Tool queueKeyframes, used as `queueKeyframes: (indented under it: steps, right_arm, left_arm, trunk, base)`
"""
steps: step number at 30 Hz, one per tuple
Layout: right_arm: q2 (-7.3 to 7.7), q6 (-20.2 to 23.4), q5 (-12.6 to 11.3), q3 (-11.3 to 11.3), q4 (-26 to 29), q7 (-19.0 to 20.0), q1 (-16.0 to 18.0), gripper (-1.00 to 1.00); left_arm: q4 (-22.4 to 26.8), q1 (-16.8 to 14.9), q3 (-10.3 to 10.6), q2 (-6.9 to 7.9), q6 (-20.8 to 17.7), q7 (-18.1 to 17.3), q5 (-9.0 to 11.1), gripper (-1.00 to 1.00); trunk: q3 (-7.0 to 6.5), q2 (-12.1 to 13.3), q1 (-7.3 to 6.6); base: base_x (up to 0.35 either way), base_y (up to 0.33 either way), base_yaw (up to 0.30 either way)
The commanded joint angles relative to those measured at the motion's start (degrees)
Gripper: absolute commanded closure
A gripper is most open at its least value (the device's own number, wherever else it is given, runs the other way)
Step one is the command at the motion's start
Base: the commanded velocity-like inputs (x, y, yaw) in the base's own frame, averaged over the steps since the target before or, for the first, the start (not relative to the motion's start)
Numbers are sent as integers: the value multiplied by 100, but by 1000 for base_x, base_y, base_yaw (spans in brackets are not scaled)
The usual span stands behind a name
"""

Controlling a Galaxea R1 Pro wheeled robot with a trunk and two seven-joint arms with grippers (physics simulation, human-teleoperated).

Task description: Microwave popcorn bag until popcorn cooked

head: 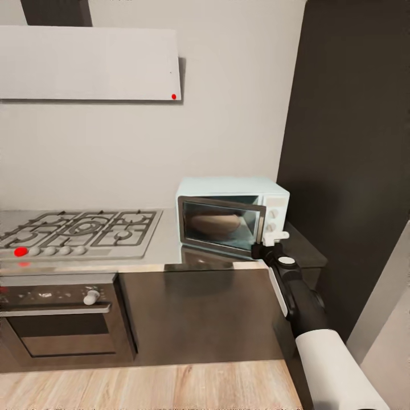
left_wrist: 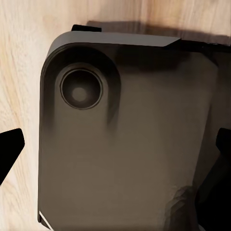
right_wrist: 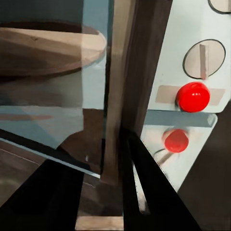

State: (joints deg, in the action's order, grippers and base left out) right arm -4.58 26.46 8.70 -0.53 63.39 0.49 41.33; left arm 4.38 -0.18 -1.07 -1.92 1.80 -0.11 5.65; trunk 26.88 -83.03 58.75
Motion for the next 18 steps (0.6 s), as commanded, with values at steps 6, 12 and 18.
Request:
queueKeyframes:
  steps: [6, 12, 18]
  right_arm:
    - [8, 45, 158, -307, 24, -58, 7, 100]
    - [3, 43, 167, -303, 24, -58, 7, 100]
    - [1, 59, 161, -289, 24, -40, 7, -100]
  left_arm:
    - [1, 1, -7, -1, 13, -6, 59, -100]
    - [1, 1, -6, -1, 13, -7, 59, -100]
    - [1, 1, -7, -1, 13, -7, 59, -100]
  trunk:
    - [5, -5, -2]
    - [5, -5, -2]
    - [5, -5, -2]
  base:
    - [-84, 0, 0]
    - [-7, 0, 0]
    - [0, 0, 0]
